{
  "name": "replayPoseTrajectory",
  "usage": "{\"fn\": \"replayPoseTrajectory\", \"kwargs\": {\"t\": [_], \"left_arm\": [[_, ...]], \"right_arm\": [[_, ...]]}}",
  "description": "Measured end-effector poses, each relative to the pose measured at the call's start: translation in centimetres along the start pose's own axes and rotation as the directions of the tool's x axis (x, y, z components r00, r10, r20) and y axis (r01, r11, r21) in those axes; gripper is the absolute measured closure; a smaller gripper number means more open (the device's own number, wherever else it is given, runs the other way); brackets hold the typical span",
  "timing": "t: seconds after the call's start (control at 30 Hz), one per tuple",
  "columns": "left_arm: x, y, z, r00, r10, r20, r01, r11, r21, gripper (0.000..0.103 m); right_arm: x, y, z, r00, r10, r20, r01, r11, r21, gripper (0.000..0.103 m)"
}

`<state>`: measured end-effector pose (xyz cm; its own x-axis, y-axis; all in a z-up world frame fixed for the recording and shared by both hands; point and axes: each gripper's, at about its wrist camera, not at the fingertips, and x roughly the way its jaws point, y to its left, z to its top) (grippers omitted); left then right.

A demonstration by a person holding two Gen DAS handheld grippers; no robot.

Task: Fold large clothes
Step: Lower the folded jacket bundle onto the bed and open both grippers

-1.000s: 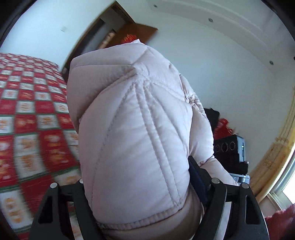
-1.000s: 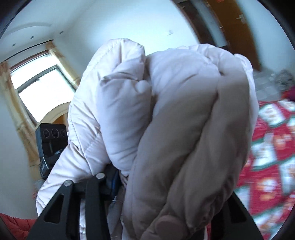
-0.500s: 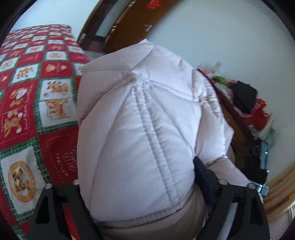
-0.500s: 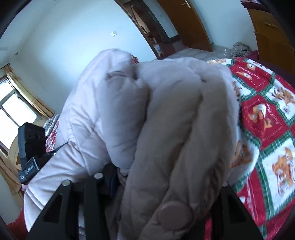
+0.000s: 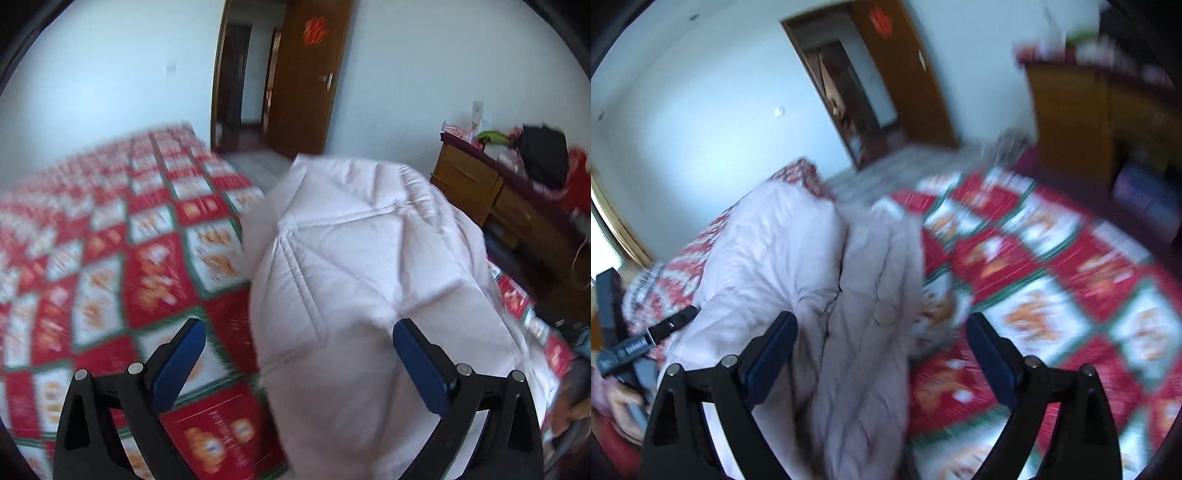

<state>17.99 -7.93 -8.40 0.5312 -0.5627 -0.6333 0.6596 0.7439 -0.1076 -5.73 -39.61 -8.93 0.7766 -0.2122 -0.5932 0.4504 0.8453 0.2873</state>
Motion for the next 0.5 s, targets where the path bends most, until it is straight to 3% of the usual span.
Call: {"fn": "replayPoseTrajectory", "kwargs": {"t": [0.1, 0.27, 0.4, 0.5], "left_arm": [[-2.6, -0.9, -1.2, 0.996, 0.061, 0.062, -0.063, 0.997, 0.041, 0.001], [-5.4, -2.0, -3.3, 0.993, 0.051, 0.106, -0.052, 0.999, 0.012, 0.001], [-8.7, -3.4, -5.2, 0.987, 0.084, 0.135, -0.084, 0.996, -0.002, 0.001], [-10.5, -4.4, -6.0, 0.969, 0.192, 0.153, -0.198, 0.98, 0.021, 0.001]], "right_arm": [[-3.4, 2.2, -1.6, 0.992, -0.093, 0.083, 0.101, 0.99, -0.103, 0.007], [-6.7, 4.8, -3.7, 0.967, -0.157, 0.201, 0.198, 0.959, -0.202, 0.002], [-7.2, 5.6, -4.9, 0.967, -0.159, 0.201, 0.198, 0.961, -0.194, 0.0], [-7.6, 6.3, -5.7, 0.975, -0.152, 0.165, 0.183, 0.964, -0.193, 0.0]]}}
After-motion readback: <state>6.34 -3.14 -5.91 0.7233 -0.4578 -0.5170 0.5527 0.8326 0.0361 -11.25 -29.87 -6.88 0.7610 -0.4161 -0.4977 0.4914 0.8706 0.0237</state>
